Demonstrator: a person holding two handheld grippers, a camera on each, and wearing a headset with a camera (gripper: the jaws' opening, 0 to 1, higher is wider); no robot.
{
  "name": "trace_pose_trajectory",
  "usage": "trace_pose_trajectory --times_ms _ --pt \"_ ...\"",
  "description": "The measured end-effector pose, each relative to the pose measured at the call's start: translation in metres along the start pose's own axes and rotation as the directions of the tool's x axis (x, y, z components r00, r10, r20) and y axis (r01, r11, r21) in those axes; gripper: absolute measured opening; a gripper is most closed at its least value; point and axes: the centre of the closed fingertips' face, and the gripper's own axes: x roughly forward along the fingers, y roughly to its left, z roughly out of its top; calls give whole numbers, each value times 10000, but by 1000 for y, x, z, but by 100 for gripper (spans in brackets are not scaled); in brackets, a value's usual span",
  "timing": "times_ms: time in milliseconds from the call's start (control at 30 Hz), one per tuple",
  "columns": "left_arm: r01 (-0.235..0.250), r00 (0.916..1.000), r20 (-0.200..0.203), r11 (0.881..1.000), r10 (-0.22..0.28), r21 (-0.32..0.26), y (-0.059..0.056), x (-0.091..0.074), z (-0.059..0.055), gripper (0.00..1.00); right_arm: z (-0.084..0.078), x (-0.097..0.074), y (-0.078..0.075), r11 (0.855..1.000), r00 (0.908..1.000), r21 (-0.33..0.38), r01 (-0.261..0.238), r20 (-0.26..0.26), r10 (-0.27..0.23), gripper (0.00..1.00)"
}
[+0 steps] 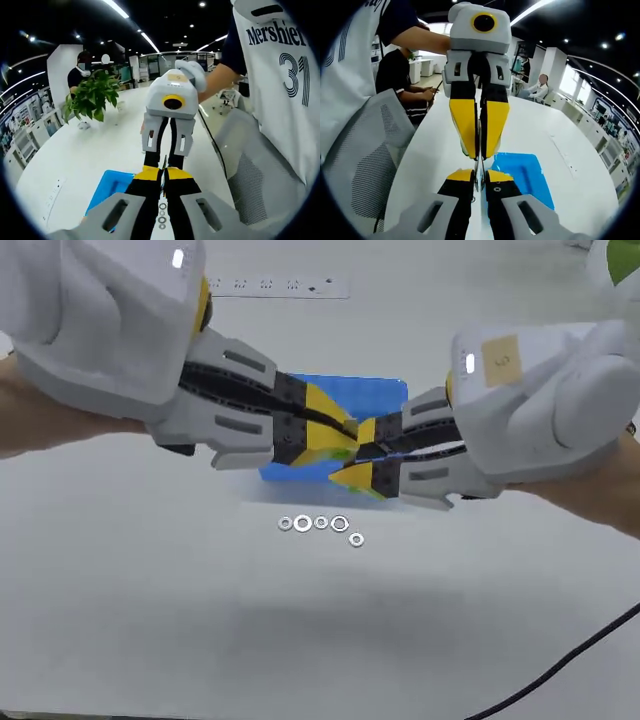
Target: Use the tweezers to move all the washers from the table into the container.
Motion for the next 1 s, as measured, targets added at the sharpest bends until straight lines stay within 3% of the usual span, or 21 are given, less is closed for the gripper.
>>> trace_pose_trajectory --times_ms 200,367,667,1000 --pt "254 9996 -114 9986 -260 -466 -24 8 -11 6 -11 5 28 9990 9993 293 -350 -124 354 10" --pt "358 9989 -265 9967 -378 -725 -36 14 -24 6 -25 9 41 9970 9979 530 -563 -300 579 10" --pt "561 9976 -343 9937 -597 -974 -40 23 -32 6 -38 12 47 9949 9961 776 -650 -543 694 10" --pt "415 9987 -229 9923 -444 -1166 -32 29 -40 6 -50 14 41 9939 9966 1011 -440 -651 507 10"
